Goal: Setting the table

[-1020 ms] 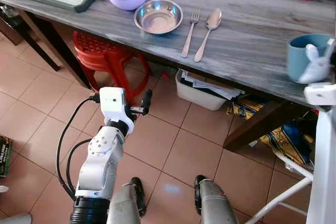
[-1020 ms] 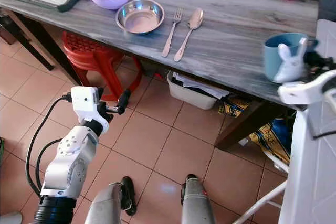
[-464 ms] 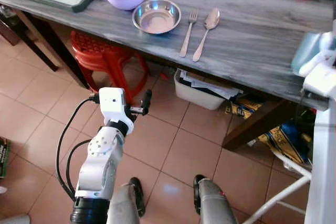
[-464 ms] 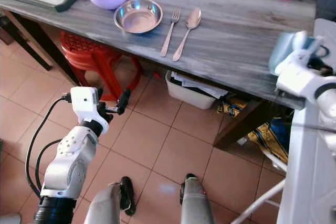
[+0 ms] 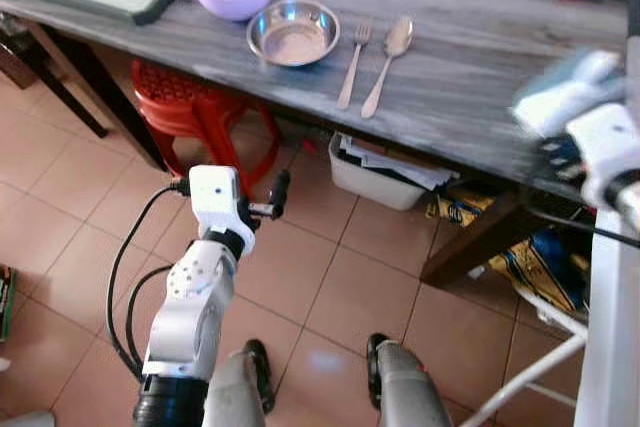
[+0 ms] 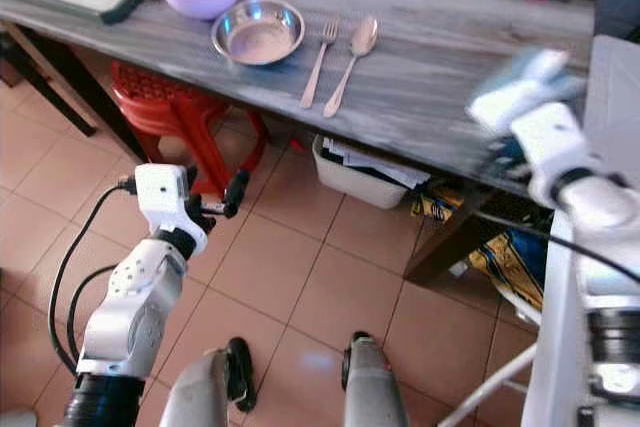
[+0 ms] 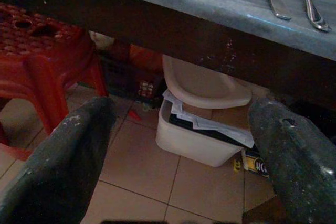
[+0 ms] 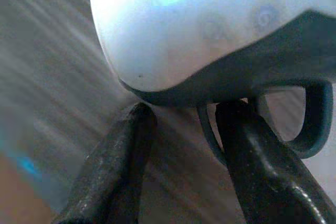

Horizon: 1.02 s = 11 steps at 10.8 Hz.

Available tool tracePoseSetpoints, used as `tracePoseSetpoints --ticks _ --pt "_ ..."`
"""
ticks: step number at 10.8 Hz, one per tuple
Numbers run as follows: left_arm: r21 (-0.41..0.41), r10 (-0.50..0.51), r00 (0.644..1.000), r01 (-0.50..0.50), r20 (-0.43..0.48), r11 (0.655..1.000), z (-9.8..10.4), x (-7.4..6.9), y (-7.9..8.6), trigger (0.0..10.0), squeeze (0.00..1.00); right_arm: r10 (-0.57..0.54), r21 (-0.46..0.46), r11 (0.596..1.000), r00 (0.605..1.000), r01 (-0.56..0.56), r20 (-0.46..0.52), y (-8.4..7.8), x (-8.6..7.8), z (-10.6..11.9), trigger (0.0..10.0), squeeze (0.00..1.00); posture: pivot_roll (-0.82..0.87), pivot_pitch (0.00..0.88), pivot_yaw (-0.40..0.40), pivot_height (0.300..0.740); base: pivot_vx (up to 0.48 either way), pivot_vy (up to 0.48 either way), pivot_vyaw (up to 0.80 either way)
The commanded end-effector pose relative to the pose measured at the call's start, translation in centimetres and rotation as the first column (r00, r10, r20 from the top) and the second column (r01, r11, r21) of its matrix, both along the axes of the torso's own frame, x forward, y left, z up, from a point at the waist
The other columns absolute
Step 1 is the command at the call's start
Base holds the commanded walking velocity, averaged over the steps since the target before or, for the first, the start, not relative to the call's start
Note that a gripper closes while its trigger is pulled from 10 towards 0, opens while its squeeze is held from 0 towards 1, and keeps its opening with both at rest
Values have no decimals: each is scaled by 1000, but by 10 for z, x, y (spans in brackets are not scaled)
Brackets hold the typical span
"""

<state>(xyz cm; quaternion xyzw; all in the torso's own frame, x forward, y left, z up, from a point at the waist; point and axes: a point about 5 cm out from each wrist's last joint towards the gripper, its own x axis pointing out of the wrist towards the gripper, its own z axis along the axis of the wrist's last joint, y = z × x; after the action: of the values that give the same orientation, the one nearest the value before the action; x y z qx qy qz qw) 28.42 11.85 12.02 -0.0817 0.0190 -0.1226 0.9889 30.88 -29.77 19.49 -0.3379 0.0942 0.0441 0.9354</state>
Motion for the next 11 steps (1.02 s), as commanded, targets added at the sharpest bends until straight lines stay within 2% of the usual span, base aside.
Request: tracePoseSetpoints --ticks 1,2,3,4,5,6,7,8,9,10,11 --pt "12 7 1000 -7 -11 1000 -3 -2 3 10000 0 33 -165 986 999 -30 15 0 -2 4 10000 0 -121 252 50 740 0 0 0" --pt "14 7 1000 -7 -11 1000 -3 -2 4 10000 0 -13 -292 956 999 24 42 -7 -2 10 10000 0 -117 252 50 740 0 0 0" --pt "16 8 1000 -8 -11 1000 -3 -2 5 10000 0 -74 -277 957 996 86 56 -14 0 14 10000 0 -116 254 53 740 0 0 0" --pt "17 7 1000 -6 -11 1000 -2 -3 5 10000 0 -159 -202 965 985 169 66 -21 1 14 10000 0 -113 255 54 740 0 0 0" --pt "18 5 1000 -5 -11 1000 -2 -3 5 10000 0 -147 -200 967 987 158 70 -19 1 13 10000 0 -112 255 55 740 0 0 0" --pt "18 6 1000 -5 -10 1000 -2 -3 5 10000 0 -80 -403 909 994 106 80 -12 2 15 10000 0 -109 255 56 740 0 0 0" --pt "19 7 1000 -6 -10 1000 -2 -3 6 10000 0 5 -620 784 998 37 65 -6 1 18 10000 0 -110 256 57 740 0 0 0" --pt "19 5 1000 -5 -11 1000 -2 -3 5 10000 0 27 -769 640 1000 -12 7 -8 0 16 10000 0 -110 256 58 740 0 0 0" --pt "18 -1 1000 1 -12 1000 -2 -2 4 10000 0 -14 -777 629 999 -30 -49 -17 -2 11 10000 0 -112 257 58 740 0 0 0" --pt "17 -1 1000 2 -11 1000 -2 -2 4 10000 0 -39 -733 680 998 -15 -56 -19 -3 8 10000 0 -111 257 58 740 0 0 0" --pt "17 -1 1000 1 -12 1000 -2 -2 4 10000 0 -44 -740 673 998 -4 -45 -20 -3 8 10000 0 -112 257 58 740 0 0 0"
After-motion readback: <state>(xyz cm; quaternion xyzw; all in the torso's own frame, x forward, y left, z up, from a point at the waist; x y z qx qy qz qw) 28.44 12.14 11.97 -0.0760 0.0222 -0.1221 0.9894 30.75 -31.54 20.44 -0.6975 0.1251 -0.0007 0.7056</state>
